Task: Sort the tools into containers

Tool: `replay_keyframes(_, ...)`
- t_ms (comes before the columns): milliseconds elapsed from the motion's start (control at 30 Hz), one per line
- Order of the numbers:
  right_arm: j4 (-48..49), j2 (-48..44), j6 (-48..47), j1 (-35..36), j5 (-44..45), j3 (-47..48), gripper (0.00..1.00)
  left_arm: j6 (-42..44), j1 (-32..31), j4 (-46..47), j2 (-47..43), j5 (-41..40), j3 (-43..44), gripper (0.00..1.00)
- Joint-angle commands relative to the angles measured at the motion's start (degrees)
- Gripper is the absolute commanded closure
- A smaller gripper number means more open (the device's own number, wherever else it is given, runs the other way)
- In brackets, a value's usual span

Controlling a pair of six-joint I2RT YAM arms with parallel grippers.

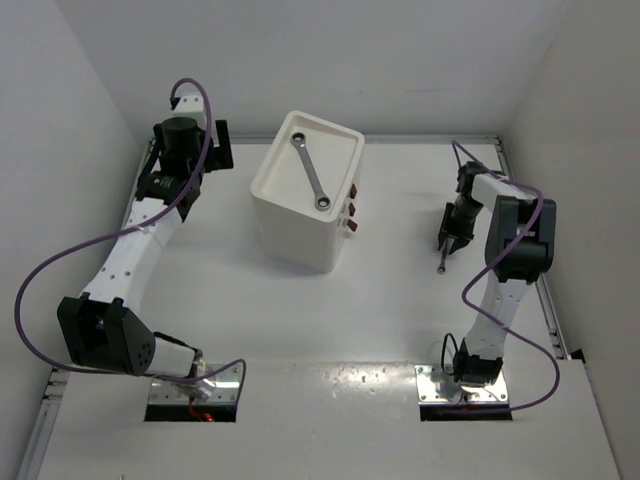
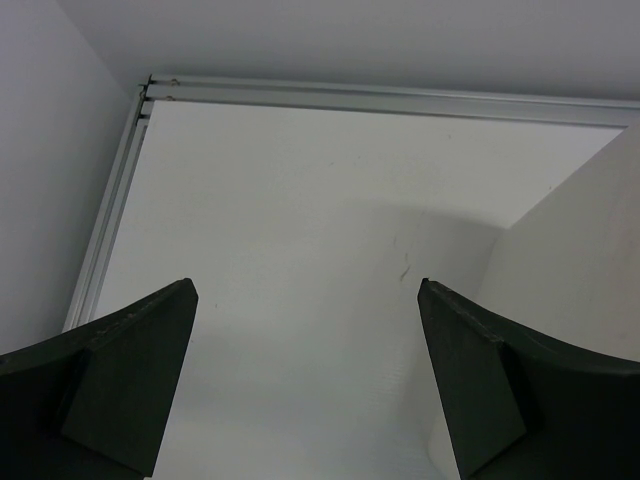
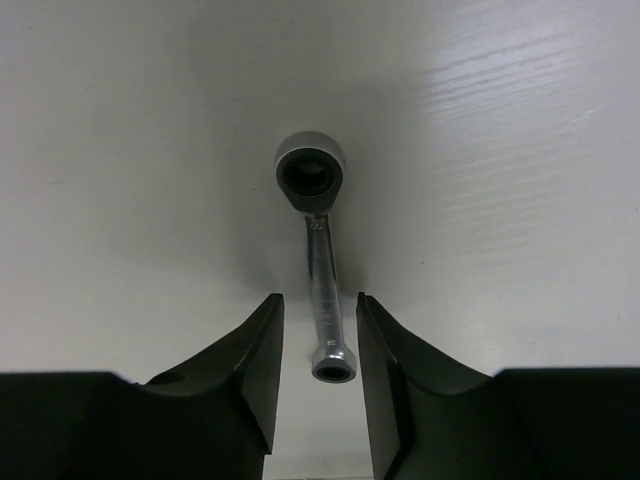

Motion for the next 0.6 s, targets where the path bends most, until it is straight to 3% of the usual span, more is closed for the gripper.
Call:
replay_keyframes(0, 0.3, 0.2, -1.1, 0.4, 1.0, 1.9, 0.66, 0.2, 0.1, 1.9, 0.1, -0.3, 1.4, 0.01)
replay_keyframes(233, 0.8, 2.3, -2.9, 0.9, 3.5, 0.8, 0.70, 0.2, 0.1, 1.3, 0.1, -0.3, 1.9, 0.01)
replay_keyframes(567, 1.4, 5.5, -5.3, 2.0, 6.0, -0.5, 0.67, 0.2, 0.6, 1.3, 0.1, -0.8, 1.4, 0.01)
